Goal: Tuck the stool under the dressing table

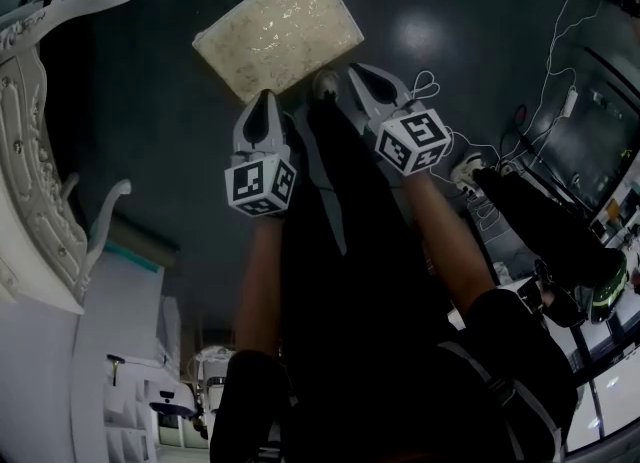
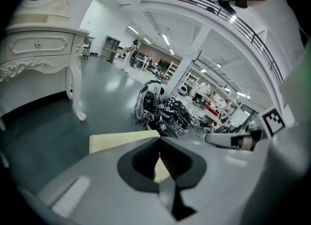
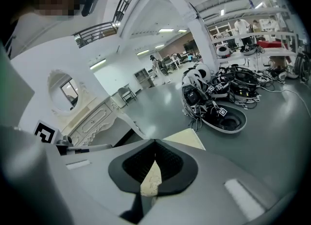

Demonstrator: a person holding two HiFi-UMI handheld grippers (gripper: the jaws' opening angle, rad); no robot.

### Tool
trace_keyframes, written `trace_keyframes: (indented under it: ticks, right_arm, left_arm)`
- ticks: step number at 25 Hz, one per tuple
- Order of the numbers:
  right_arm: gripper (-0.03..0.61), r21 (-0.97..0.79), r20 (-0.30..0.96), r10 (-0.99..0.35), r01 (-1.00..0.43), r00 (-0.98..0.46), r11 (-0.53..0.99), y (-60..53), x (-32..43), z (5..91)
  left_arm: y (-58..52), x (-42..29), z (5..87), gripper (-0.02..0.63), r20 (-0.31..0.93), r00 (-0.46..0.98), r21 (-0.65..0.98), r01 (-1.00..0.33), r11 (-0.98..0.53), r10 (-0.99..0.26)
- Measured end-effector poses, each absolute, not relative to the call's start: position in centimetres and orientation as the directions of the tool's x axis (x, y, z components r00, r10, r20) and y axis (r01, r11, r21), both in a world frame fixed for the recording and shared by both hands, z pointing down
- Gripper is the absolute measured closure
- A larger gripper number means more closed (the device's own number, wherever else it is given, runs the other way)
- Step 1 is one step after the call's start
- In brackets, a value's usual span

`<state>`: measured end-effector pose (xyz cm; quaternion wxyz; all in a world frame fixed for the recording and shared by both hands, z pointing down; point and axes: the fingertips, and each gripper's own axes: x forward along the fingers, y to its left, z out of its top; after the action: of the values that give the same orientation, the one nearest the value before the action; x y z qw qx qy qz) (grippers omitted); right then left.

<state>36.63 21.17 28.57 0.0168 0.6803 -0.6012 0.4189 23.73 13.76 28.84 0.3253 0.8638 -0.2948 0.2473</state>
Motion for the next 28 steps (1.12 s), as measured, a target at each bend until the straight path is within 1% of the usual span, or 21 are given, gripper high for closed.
trace_keyframes:
  ticks: [6, 7, 8, 15, 19, 22, 25, 28]
  right_arm:
    - [0.574, -0.491, 0.624, -0.777, -0.816, -0.083, -0.306, 21.0, 37.1, 32.8]
    - [0.544, -0.497, 0.629, -0.772, -0.811, -0.091, -0.309, 21.0, 37.1, 33.6]
    - [0.533, -0.501, 0.635, -0.766, -0.808, -0.100, -0.310, 21.0, 37.1, 34.4]
    - [0.483, -0.489, 0.679, -0.725, -0.809, -0.118, -0.326, 20.7, 36.9, 38.4]
    - [0.440, -0.490, 0.703, -0.699, -0.800, -0.129, -0.346, 20.8, 37.1, 40.6]
    - [0.407, -0.493, 0.714, -0.686, -0.796, -0.140, -0.350, 20.7, 37.4, 41.7]
    - [0.373, -0.483, 0.725, -0.672, -0.806, -0.150, -0.342, 20.9, 37.4, 42.8]
    - [0.310, -0.486, 0.736, -0.654, -0.807, -0.172, -0.335, 21.0, 37.3, 44.1]
  left_arm:
    - [13.7, 23.1, 32.6, 0.603, 0.649, 0.687, 0.423, -0.683, -0.596, -0.326]
    - [13.7, 23.0, 33.2, 0.604, 0.651, 0.687, 0.428, -0.684, -0.591, -0.323]
    - [13.6, 22.9, 33.8, 0.604, 0.652, 0.687, 0.432, -0.684, -0.588, -0.320]
    - [13.8, 22.8, 38.0, 0.603, 0.672, 0.684, 0.452, -0.681, -0.576, -0.282]
    - [13.3, 22.0, 40.0, 0.603, 0.702, 0.654, 0.433, -0.707, -0.559, -0.283]
    - [12.7, 21.5, 40.5, 0.595, 0.698, 0.656, 0.447, -0.713, -0.541, -0.288]
    - [12.3, 21.1, 41.1, 0.504, 0.697, 0.663, 0.471, -0.710, -0.524, -0.272]
    - [12.0, 20.8, 42.3, 0.449, 0.708, 0.655, 0.472, -0.717, -0.514, -0.263]
